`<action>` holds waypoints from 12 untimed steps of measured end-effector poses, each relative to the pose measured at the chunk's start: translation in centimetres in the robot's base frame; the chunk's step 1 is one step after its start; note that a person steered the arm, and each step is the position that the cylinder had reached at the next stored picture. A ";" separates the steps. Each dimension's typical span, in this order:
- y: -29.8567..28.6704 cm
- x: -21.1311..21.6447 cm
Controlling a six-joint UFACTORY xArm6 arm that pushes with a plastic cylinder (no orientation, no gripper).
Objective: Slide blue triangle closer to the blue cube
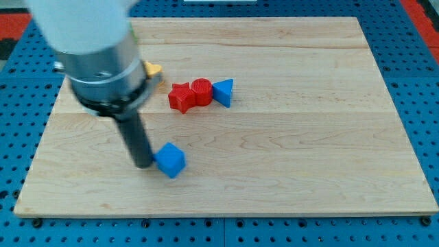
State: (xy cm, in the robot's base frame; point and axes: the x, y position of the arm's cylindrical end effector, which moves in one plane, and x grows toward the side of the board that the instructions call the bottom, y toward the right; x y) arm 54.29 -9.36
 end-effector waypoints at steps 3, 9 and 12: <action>14.9 -10.6; 5.8 -11.4; -0.4 -6.6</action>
State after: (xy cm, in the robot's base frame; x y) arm 47.72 -9.71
